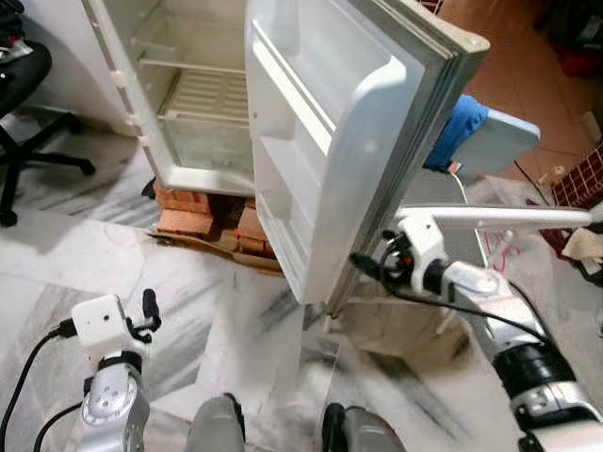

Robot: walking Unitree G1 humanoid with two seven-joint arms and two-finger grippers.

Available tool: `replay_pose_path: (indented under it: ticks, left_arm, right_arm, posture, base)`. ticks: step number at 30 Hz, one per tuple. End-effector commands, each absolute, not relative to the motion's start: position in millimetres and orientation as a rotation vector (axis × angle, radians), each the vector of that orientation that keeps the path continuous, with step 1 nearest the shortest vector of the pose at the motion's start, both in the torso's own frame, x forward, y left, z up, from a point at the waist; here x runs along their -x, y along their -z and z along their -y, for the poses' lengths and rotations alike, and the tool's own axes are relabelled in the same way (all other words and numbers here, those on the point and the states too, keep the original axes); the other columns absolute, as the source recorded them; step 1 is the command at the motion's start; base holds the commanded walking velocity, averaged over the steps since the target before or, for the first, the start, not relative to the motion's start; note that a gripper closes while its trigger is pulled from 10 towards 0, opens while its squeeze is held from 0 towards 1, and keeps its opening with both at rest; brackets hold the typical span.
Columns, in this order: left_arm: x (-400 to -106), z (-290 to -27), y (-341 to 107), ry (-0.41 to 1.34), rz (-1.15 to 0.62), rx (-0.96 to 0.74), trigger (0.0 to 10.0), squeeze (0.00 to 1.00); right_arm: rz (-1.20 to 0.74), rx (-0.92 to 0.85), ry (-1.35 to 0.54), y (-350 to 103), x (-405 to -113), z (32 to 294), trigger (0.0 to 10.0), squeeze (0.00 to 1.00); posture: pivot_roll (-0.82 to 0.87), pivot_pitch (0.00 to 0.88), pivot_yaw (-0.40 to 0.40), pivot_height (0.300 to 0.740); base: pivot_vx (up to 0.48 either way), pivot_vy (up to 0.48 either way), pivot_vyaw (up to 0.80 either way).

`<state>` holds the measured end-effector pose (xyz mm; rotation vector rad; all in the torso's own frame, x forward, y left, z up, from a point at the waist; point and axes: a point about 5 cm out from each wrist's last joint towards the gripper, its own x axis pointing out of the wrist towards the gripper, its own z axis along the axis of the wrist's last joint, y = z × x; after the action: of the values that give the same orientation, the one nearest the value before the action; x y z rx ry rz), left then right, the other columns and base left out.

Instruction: Restocking fridge

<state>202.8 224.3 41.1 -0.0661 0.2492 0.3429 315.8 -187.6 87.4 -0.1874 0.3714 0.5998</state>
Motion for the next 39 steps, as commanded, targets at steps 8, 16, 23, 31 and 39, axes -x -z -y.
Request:
replay_pose_path:
  ticks: [8,16,23,31,39]
  left_arm:
    - [-199.6,-225.6,-40.5,-0.331,-0.274,0.049,10.0,0.00]
    - [-204.0,-224.5,-39.9,-0.304,-0.281,0.035,10.0,0.00]
    - [-204.7,-225.4,-39.6,-0.299,-0.284,0.027,10.0,0.00]
    - [-205.7,-224.0,-39.5,-0.296,-0.285,0.024,10.0,0.00]
    - [-209.2,-221.6,-38.1,-0.283,-0.286,0.037,10.0,0.00]
  right_arm:
    - [-0.128,0.193,-0.502,-148.7,-344.0,217.8,10.0,0.00]
    - [0.052,-0.113,-0.562,-196.6,-353.5,210.1,10.0,0.00]
    - [0.180,-0.591,-1.164,-250.4,-292.7,94.2,10.0,0.00]
    - [0.088,-0.594,-1.357,-234.5,-259.3,66.9,10.0,0.00]
    - [-0.185,-0.274,-0.724,-126.1,-298.8,117.4,10.0,0.00]
  posture:
    - [0.11,0.145,-0.025,0.740]
    - [0.10,0.144,-0.016,0.740]
    - [0.11,0.138,-0.018,0.740]
    - [0.11,0.137,-0.025,0.740]
    - [0.10,0.134,-0.031,0.740]
  base:
    - [0.000,0.000,0.00]
    - [0.000,0.000,0.00]
    - [0.000,0.000,0.00]
    - [0.000,0.000,0.00]
    - [0.000,0.000,0.00]
